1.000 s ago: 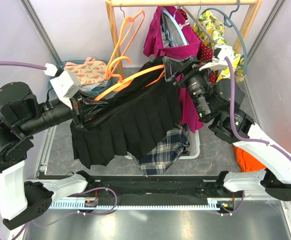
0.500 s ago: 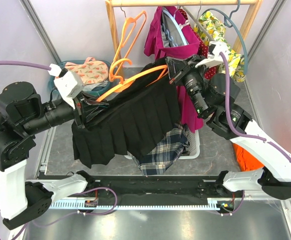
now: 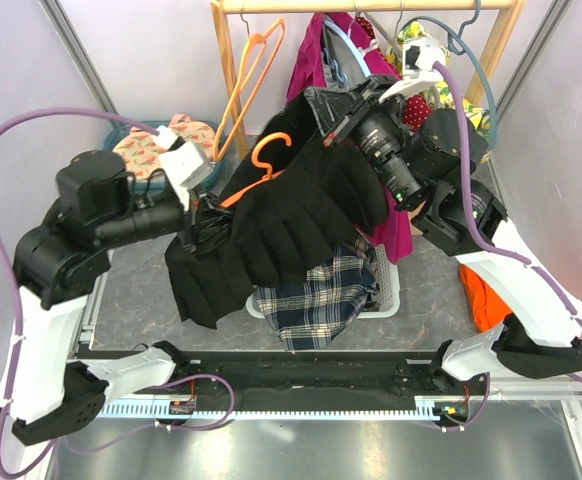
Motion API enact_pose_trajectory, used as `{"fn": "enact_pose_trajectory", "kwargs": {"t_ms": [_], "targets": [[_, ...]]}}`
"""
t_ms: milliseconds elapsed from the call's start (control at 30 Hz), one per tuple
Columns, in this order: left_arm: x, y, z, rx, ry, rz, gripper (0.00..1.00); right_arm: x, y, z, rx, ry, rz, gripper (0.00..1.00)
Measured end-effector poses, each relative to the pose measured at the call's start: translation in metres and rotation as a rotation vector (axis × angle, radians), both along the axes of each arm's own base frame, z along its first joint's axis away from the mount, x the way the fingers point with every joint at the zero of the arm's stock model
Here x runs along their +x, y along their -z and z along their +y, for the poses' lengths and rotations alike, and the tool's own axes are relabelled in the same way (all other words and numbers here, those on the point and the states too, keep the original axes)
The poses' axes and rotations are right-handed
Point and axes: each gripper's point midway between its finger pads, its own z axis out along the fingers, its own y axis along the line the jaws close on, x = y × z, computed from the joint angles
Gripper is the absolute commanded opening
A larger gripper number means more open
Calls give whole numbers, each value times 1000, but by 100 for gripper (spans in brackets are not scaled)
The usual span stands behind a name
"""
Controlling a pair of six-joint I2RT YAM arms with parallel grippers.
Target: Remove the skirt from the hanger
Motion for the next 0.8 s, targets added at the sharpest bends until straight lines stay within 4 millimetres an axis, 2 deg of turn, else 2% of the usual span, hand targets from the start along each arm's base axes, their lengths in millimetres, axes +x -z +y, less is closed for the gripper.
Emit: {"fn": "enact_pose_trajectory", "kwargs": {"t_ms": [133,267,367,500,600,633,700,800], "targets": [[12,1,-8,21,1,23,2,-3,10,13,-3,-56,20,0],[21,-15,-16,8,10,3,2,-5,29,27,-21,-96,55,0],[21,-23,-22,-4,34,-8,2,-8,43,37,-44,-116,75,0],[15,-23,-24,-2,52,-5,2,-8,60,33,-72,-89,98,0],[11,-24,-19,1,39,-10,2,-10,72,20,-91,-55,108,20],[9,-25,-16,0,32,-15,2,-12,74,15,-95,-45,109,35],[4,-28,-10,-4,24,-25,2,-15,75,5,-95,-33,102,53],[-4,-34,-1,-15,7,-56,2,-22,72,-7,-99,-26,83,65]]}}
